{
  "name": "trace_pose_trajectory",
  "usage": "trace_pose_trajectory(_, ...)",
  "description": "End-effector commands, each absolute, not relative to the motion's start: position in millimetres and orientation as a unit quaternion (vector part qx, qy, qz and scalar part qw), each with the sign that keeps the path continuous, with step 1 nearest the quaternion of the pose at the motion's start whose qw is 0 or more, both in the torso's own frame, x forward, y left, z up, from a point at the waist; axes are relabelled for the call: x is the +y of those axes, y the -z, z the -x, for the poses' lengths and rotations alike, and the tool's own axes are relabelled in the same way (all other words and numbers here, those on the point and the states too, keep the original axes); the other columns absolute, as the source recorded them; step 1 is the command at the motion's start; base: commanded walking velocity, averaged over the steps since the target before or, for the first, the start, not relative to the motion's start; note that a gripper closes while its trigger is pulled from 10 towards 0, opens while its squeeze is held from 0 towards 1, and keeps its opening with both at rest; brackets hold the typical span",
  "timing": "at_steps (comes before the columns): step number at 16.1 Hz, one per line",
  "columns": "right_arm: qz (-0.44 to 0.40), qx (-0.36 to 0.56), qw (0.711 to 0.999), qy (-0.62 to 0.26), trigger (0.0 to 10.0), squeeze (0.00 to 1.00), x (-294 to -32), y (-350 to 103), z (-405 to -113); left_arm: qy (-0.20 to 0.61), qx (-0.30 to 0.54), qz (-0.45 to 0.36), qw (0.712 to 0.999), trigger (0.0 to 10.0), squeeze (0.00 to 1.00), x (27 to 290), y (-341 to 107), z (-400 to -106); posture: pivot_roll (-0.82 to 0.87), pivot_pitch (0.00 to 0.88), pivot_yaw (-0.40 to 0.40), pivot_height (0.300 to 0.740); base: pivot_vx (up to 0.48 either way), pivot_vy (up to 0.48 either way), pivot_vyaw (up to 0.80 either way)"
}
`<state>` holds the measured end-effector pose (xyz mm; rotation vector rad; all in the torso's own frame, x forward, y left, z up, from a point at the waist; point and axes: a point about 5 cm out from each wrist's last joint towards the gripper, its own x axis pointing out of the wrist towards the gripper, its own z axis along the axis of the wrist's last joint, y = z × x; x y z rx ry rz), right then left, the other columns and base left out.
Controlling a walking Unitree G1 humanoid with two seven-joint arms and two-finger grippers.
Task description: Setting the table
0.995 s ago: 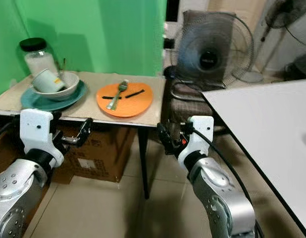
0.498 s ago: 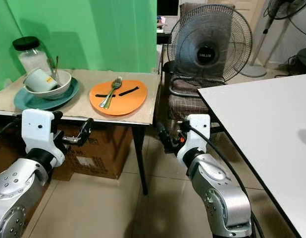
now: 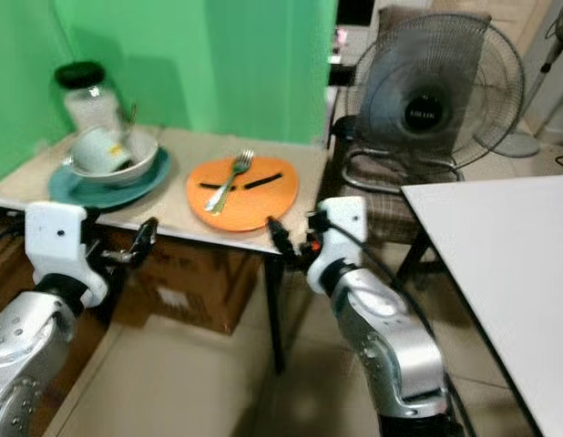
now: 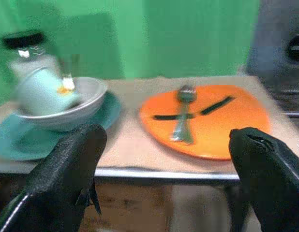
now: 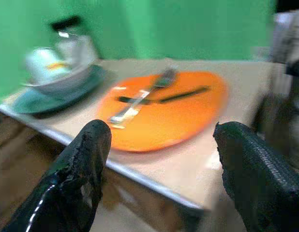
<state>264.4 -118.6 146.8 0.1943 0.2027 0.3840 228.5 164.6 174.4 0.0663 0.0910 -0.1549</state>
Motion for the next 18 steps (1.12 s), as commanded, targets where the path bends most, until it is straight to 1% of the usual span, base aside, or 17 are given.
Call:
trace_pose_trajectory(1,-0.099,0.094,0.975,-0.178,10.0,0.0,-121.7,-148.1,-265.8,0.078,0.045,-0.04,0.995,10.0,0.0,165.8,-175.0,-228.4,0.0,0.0,0.051,0.74,0.292,0.0,0.0)
trace_pose_trajectory(8,-0.11,0.09,0.976,-0.164,10.0,0.0,-123.2,-148.6,-265.8,0.1,0.05,-0.044,0.993,10.0,0.0,165.5,-174.3,-228.6,0.0,0.002,0.058,0.74,0.292,0.0,0.0)
trace_pose_trajectory(11,-0.112,0.09,0.976,-0.163,10.0,0.0,-125.0,-148.5,-263.8,0.108,0.054,-0.042,0.992,10.0,0.0,163.5,-171.9,-226.1,0.0,0.006,0.056,0.74,0.29,0.0,-0.69)
trace_pose_trajectory(18,-0.107,0.088,0.975,-0.173,10.0,0.0,-123.0,-150.1,-263.1,0.112,0.056,-0.042,0.991,10.0,0.0,164.6,-171.7,-224.6,0.0,0.015,0.049,0.74,0.289,0.0,0.0)
